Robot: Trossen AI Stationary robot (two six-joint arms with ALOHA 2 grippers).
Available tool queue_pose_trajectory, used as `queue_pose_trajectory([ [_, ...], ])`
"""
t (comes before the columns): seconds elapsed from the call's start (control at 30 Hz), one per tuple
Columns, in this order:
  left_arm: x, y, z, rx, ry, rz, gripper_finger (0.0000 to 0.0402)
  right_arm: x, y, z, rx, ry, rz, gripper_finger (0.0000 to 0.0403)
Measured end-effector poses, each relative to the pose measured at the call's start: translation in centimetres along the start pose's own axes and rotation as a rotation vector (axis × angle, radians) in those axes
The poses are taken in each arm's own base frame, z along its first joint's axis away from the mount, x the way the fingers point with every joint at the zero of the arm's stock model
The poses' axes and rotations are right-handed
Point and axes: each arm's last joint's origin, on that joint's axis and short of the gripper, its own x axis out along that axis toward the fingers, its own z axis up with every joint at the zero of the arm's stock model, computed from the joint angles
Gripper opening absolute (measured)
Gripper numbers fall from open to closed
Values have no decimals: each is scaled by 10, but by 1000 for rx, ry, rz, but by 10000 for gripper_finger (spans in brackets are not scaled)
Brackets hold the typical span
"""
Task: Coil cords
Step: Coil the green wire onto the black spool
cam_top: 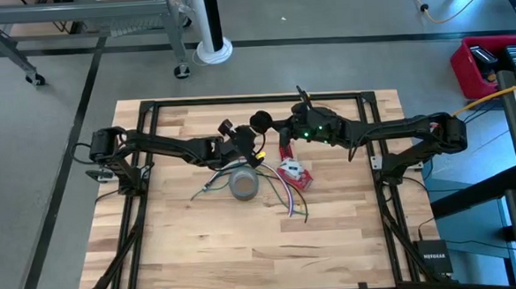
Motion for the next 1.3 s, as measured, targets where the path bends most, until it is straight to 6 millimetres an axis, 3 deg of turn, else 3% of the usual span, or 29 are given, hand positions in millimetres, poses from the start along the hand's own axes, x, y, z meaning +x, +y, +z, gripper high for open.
queue_pose_trajectory([
  [0.27, 0, 0, 0, -38, -4, -1, 102, 0, 0, 0, 0, 10, 13, 3],
  [0.53, 0, 0, 1, -35, -5, -1, 113, 0, 3, 3, 4, -23, 36, 3],
  [0.67, 0, 0, 1, -23, -6, 5, 87, 0, 3, 4, 5, -29, 41, 3],
  [0.87, 0, 0, 1, 14, -9, 17, 12, 0, 3, 4, 5, -29, 41, 3],
  [1.3, -11, 2, -19, 100, 80, 223, 5, -9, 4, 7, 0, 3, 42, 3],
])
